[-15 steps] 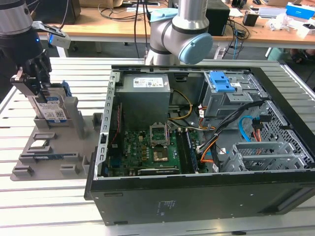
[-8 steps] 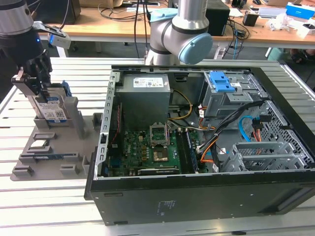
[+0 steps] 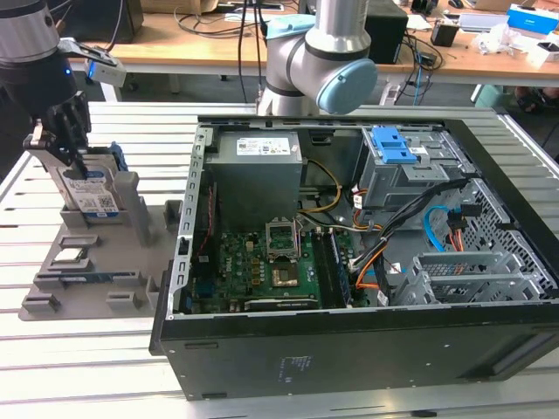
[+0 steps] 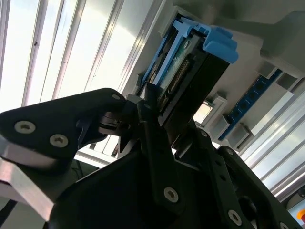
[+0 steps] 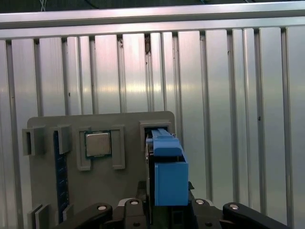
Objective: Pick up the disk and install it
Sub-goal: 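Pick up the disk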
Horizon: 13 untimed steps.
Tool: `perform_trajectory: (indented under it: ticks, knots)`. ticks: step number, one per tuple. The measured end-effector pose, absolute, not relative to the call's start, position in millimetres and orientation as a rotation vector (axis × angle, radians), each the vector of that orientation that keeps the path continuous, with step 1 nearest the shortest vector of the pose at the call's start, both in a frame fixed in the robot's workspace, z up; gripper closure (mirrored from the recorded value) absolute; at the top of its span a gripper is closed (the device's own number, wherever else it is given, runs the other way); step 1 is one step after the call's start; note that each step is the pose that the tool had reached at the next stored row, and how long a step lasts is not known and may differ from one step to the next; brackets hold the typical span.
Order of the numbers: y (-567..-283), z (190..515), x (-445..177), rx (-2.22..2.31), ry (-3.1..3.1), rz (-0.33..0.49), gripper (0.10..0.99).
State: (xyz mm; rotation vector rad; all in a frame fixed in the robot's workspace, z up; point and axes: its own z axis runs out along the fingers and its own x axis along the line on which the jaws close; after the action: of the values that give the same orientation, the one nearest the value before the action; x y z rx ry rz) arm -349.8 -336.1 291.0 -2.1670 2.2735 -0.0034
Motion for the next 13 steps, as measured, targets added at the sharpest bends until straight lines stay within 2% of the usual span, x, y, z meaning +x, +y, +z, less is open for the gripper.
perform_trajectory:
  ticks: [13]
  knots:
    - [-336.1, 290.7, -349.7, -2.167, 2.273, -0.004, 0.725]
